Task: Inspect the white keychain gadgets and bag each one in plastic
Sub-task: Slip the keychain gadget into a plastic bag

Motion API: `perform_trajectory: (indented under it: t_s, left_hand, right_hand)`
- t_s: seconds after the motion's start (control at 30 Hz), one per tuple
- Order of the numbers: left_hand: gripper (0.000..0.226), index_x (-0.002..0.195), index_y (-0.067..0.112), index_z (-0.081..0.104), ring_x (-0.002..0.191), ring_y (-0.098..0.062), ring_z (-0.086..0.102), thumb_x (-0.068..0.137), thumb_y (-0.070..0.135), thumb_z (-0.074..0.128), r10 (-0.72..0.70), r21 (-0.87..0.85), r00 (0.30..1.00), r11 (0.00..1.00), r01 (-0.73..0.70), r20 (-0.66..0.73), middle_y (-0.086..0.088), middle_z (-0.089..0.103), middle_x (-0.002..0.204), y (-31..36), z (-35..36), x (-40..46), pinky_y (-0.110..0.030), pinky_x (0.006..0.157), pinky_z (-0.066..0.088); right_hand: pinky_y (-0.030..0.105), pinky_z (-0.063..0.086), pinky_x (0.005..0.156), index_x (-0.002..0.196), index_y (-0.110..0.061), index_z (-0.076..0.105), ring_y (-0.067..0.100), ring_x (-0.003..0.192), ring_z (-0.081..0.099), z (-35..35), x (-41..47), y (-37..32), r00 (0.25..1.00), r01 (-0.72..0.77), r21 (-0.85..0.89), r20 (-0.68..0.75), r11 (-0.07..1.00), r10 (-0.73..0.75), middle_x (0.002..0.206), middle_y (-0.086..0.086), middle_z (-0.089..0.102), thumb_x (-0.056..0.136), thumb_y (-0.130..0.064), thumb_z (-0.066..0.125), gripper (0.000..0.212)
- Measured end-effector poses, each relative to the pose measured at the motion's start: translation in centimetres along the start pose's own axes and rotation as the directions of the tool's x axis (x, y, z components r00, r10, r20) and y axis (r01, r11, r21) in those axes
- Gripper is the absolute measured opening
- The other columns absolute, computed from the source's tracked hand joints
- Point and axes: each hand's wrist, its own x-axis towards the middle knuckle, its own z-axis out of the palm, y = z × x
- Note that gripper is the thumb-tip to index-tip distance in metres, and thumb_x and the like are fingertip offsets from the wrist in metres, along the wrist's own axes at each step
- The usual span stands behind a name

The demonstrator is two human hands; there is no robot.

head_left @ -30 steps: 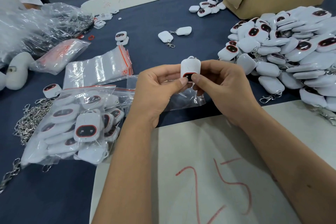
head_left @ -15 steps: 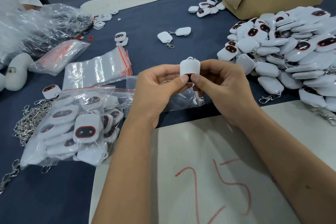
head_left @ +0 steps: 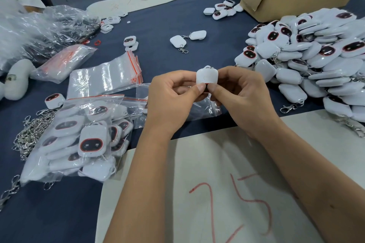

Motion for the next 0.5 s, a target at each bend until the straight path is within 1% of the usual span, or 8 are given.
perform_trajectory:
  t_s: [0.2, 0.3, 0.4, 0.5]
  left_hand:
    - [0.012, 0.095, 0.009, 0.077, 0.079, -0.025, 0.079, 0.088, 0.0, 0.073, 0.016, 0.036, 1.0, 0.999, -0.015, -0.025, -0.01, 0.079, 0.086, -0.2, 0.4, 0.1, -0.039, 0.076, 0.064]
    - [0.011, 0.093, 0.01, 0.077, 0.078, -0.026, 0.078, 0.087, 0.002, 0.073, 0.008, 0.026, 0.999, 1.0, -0.007, -0.042, -0.011, 0.079, 0.085, -0.2, 0.7, 0.1, -0.038, 0.075, 0.065]
    - [0.011, 0.096, 0.006, 0.078, 0.079, -0.027, 0.079, 0.091, -0.002, 0.072, -0.07, -0.031, 0.995, 0.997, 0.068, -0.074, -0.011, 0.079, 0.085, -0.3, 1.1, 0.1, -0.035, 0.074, 0.065]
    - [0.015, 0.103, 0.003, 0.078, 0.084, -0.025, 0.079, 0.096, -0.001, 0.066, -0.173, -0.103, 0.983, 0.981, 0.167, -0.057, -0.01, 0.08, 0.089, -0.4, 1.2, 0.0, -0.032, 0.076, 0.063]
  right_hand:
    - [0.016, 0.05, 0.066, 0.097, -0.009, 0.077, 0.0, 0.063, 0.065, 0.0, -0.1, 0.1, 1.0, -0.009, 0.004, -0.008, 1.0, 0.009, 0.074, -0.012, 0.074, 0.095, 0.002, 0.069, 0.015]
    - [0.016, 0.05, 0.066, 0.099, -0.012, 0.077, -0.001, 0.065, 0.066, 0.1, 0.0, 0.2, 1.0, -0.021, 0.005, -0.009, 1.0, 0.021, 0.077, -0.01, 0.075, 0.095, 0.001, 0.068, 0.016]
    - [0.015, 0.05, 0.064, 0.1, -0.016, 0.078, -0.001, 0.064, 0.065, 0.0, 0.1, 0.2, 0.997, -0.076, 0.039, -0.009, 0.996, 0.076, 0.075, -0.012, 0.075, 0.098, -0.004, 0.065, 0.018]
    - [0.02, 0.048, 0.056, 0.105, -0.017, 0.079, 0.004, 0.058, 0.059, -0.2, 0.4, 0.2, 0.987, -0.159, 0.101, 0.015, 0.982, 0.159, 0.073, -0.005, 0.072, 0.105, -0.013, 0.057, 0.022]
